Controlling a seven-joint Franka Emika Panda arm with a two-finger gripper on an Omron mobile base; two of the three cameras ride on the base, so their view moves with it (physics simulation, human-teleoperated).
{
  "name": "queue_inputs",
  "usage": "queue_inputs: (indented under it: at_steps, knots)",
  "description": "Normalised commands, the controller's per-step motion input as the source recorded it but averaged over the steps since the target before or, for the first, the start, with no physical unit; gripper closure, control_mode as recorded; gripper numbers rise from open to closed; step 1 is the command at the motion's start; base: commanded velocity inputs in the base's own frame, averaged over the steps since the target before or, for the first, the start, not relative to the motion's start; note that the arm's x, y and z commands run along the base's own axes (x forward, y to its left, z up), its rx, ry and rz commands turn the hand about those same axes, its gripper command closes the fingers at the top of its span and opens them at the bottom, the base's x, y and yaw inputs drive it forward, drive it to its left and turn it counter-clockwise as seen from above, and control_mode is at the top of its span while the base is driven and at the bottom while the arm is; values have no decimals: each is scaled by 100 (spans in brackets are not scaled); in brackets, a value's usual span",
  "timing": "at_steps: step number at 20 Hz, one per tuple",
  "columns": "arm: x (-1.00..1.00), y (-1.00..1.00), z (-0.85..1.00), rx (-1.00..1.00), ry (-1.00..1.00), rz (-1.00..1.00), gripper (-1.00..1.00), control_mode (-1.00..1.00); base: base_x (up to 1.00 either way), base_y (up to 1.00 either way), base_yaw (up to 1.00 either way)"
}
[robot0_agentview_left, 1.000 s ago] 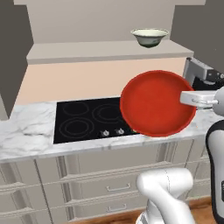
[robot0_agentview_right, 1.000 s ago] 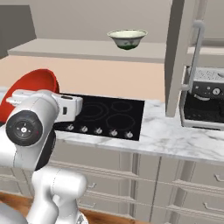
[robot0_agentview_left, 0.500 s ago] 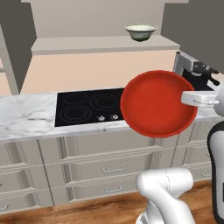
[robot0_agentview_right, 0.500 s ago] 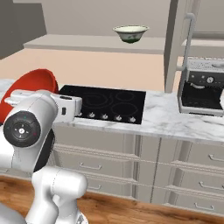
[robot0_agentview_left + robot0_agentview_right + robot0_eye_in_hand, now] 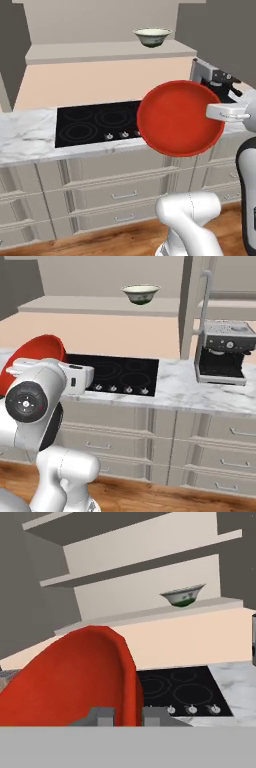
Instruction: Move the bowls from the cabinet to the plates on the dining table.
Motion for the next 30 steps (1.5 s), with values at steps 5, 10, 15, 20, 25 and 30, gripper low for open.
queue_inputs:
  at_steps: [5, 10, 15, 20, 25, 30]
  knots:
    - [0, 0, 0, 0, 0, 0, 100, 100, -7, -35, -32]
    - [0, 0, 0, 0, 0, 0, 100, 100, -5, -33, -34]
    - [0, 0, 0, 0, 0, 0, 100, 100, -4, -29, -34]
    - [0, 0, 0, 0, 0, 0, 100, 100, -3, -29, -34]
    - [0, 0, 0, 0, 0, 0, 100, 100, -3, -32, -33]
    - [0, 0, 0, 0, 0, 0, 100, 100, 0, -31, -34]
